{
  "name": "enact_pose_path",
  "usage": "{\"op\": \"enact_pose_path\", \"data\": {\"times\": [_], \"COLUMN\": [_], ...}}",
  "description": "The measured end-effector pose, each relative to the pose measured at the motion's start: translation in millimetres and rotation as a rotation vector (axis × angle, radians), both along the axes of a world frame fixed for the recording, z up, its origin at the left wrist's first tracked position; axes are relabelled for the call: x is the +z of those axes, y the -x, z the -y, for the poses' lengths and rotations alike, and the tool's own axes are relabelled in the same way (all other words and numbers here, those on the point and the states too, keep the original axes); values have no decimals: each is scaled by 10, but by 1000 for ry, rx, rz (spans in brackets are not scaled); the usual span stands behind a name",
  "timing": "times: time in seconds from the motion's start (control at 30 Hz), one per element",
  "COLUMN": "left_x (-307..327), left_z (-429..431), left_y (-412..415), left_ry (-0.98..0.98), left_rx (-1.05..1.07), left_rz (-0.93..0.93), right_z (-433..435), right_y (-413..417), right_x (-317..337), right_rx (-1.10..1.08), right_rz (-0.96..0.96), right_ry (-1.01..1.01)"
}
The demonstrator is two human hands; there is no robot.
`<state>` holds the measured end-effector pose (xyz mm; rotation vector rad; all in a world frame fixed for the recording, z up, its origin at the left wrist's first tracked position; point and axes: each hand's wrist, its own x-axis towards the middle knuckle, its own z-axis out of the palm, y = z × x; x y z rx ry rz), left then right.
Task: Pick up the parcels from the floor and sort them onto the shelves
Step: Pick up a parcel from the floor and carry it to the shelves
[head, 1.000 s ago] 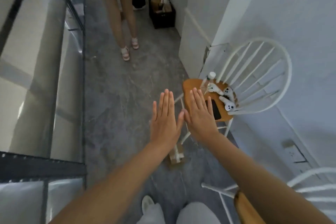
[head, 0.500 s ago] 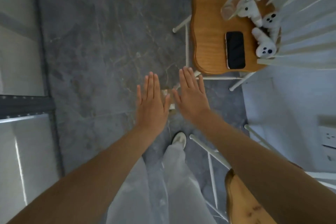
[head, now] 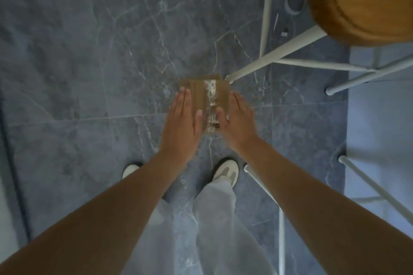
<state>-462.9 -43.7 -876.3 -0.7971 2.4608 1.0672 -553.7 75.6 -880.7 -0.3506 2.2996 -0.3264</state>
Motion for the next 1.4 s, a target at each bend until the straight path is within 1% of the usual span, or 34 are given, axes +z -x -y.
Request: {"op": "enact_pose_path", "data": {"times": [0.1,0.17,0.23,0.33,0.4,0.47,0.6,0.73,0.83,1.0,1.13,1.27,1.4], "left_x": [-365,-550,-674,-745,-753,-742,-668,-356,-60,516,988,1490,1982], "left_z": [25,-7,-75,-216,-307,-329,-186,-1,149,396,676,979,1142], "left_y": [-7,23,94,234,296,312,254,182,126,-62,-282,-554,-760], "left_ry": [-42,-131,-286,-514,-647,-734,-756,-705,-697,-664,-634,-591,-647], "left_rx": [87,184,372,789,975,1088,1097,1030,1026,1097,1185,1255,1268], "left_rz": [-21,-15,14,96,112,159,240,219,191,141,121,115,67], "right_z": [60,102,160,204,201,206,294,430,589,938,1240,1492,1760], "right_y": [17,20,34,50,60,66,-23,-183,-210,-274,-437,-672,-815], "right_x": [-326,-475,-583,-696,-739,-733,-591,-259,46,626,1133,1649,2075], "right_rx": [-225,-389,-574,-818,-884,-916,-958,-1008,-1021,-883,-875,-809,-756], "right_rz": [43,50,76,122,166,213,273,305,334,295,380,403,404], "right_ry": [137,218,248,286,282,254,230,277,319,333,324,314,297]}}
